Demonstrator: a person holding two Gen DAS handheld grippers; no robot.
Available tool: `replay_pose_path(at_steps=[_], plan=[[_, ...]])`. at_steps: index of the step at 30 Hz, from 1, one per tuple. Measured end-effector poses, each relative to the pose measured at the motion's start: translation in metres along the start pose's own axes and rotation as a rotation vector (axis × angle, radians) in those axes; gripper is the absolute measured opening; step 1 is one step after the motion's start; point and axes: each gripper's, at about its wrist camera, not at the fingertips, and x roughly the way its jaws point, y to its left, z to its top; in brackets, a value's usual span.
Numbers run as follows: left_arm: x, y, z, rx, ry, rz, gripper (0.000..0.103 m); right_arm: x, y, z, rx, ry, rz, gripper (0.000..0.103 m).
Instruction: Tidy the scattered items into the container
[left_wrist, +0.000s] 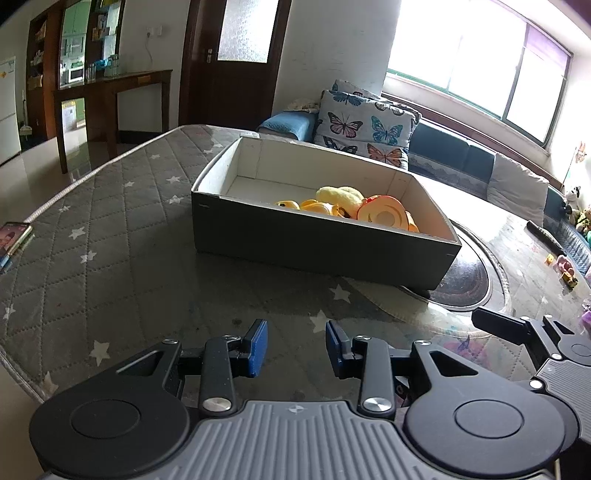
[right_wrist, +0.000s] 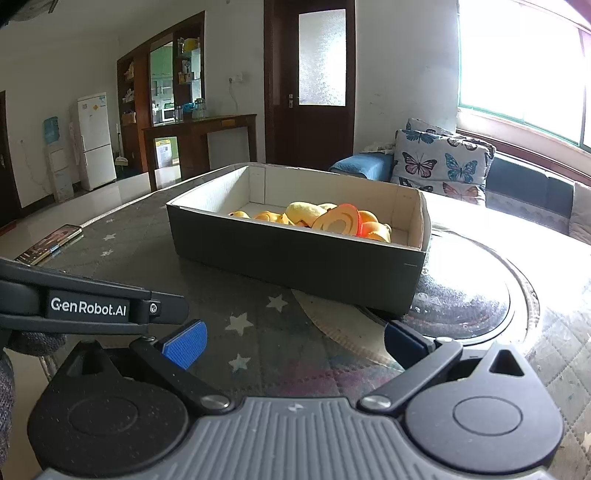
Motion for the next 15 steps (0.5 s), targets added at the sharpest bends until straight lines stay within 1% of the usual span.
replay_pose_path(at_steps=[15], plan=[[0.0010,-0.0077,0.0015,0.052,-0.033,0.049,0.037,-0.0002,-0.0029,0.0006,0.023,0.007,-0.007,0.103]])
